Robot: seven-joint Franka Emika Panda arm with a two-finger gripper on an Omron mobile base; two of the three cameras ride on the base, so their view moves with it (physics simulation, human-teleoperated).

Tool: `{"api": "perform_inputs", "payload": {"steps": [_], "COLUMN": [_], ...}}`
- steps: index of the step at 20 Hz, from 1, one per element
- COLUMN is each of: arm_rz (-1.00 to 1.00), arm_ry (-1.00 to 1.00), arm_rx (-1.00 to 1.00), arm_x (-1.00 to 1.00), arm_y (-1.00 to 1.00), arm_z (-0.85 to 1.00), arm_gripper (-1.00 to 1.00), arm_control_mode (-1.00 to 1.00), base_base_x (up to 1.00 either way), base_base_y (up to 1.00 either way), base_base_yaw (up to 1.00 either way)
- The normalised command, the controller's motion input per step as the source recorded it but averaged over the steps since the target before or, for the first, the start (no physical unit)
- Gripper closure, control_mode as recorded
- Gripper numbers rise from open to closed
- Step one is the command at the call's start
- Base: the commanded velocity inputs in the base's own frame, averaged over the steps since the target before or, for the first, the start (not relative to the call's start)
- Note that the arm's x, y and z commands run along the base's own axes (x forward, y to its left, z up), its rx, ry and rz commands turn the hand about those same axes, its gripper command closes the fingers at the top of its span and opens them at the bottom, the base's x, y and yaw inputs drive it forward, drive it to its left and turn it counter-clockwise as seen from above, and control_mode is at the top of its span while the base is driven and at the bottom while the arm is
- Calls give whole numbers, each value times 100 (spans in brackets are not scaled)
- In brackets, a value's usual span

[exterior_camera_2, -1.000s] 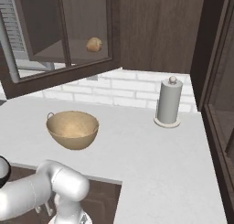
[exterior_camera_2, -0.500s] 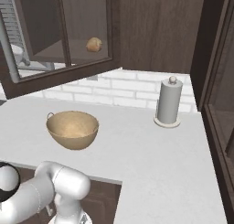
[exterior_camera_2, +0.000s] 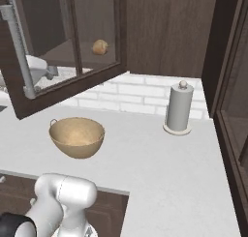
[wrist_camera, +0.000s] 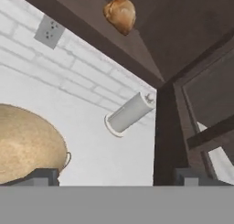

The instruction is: Open the cabinet, pick up the bread from the cabinet and place it in the basket. Then move the basket to the dining counter.

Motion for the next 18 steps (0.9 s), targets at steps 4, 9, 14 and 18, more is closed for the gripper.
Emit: {"api": "perform_inputs", "payload": {"steps": [4, 9, 14, 18], "arm_rz": [0, 0, 0, 7], "arm_ry": [-5, -3, -3, -4], "arm_rx": [18, 24, 34, 56], "arm_x": [-10, 7, 18, 4], "arm_y": [-100, -100, -81, 8], "arm_z": [0, 5, -1, -23], "arm_gripper": [-100, -100, -100, -100], "arm_control_mode": [-100, -100, -100, -100], "base_base_x": [0, 0, 0, 0], "base_base_y": [0, 0, 0, 0], "base_base_yaw": [0, 0, 0, 0]}}
